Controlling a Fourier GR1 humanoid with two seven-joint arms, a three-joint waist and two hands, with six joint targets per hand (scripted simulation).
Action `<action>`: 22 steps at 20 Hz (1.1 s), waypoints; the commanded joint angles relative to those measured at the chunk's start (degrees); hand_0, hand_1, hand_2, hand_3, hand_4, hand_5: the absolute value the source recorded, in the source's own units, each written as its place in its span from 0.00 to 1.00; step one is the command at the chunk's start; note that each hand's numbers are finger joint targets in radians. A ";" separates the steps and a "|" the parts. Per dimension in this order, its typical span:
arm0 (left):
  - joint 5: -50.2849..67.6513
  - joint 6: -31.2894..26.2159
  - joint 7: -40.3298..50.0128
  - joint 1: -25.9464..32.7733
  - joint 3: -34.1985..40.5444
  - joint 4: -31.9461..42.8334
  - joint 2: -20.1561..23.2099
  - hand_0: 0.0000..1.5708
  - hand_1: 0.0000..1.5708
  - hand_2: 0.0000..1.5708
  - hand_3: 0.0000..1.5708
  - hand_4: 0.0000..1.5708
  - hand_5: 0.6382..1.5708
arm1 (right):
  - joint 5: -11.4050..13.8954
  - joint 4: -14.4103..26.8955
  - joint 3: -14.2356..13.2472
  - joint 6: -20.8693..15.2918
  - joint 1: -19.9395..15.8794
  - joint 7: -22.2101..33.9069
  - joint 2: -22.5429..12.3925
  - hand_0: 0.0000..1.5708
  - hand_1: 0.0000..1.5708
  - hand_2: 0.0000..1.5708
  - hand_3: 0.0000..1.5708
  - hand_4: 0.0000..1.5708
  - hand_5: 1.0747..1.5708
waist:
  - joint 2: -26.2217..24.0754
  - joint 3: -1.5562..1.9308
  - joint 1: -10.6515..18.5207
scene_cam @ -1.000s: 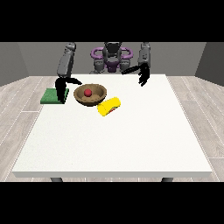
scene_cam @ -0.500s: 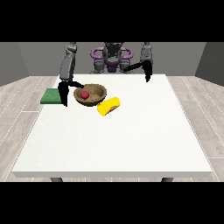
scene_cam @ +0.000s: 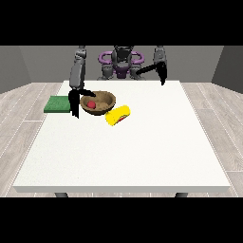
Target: Pick the cup and pour the ball into the bowl, then pick the bowl and place it on the pad
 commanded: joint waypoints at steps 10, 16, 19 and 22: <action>2.41 -3.51 -2.14 3.71 1.25 -1.40 1.90 0.00 0.00 0.00 0.00 0.00 1.00 | 4.56 6.77 4.17 -10.83 0.00 6.44 3.40 1.00 1.00 1.00 0.52 0.42 1.00 | -1.09 1.10 1.44; 4.97 -5.94 -2.43 2.62 4.30 0.29 4.42 0.00 0.00 0.00 0.00 0.00 1.00 | 6.35 6.39 5.29 -16.65 -3.69 12.14 1.84 1.00 1.00 1.00 1.00 0.66 0.96 | -2.23 1.08 1.24; 5.76 -6.03 -2.22 3.43 5.29 1.27 4.45 0.00 0.00 0.00 0.00 0.00 1.00 | 6.55 5.88 5.32 -19.30 -6.90 15.27 1.15 1.00 1.00 1.00 1.00 0.65 0.97 | -3.02 1.12 0.36; 6.88 -4.74 -6.00 5.84 10.56 8.15 7.53 0.00 0.00 0.00 0.00 0.00 1.00 | 9.01 2.86 9.74 -21.22 -6.16 20.15 5.68 1.00 1.00 1.00 1.00 0.65 0.96 | -8.91 1.07 -5.64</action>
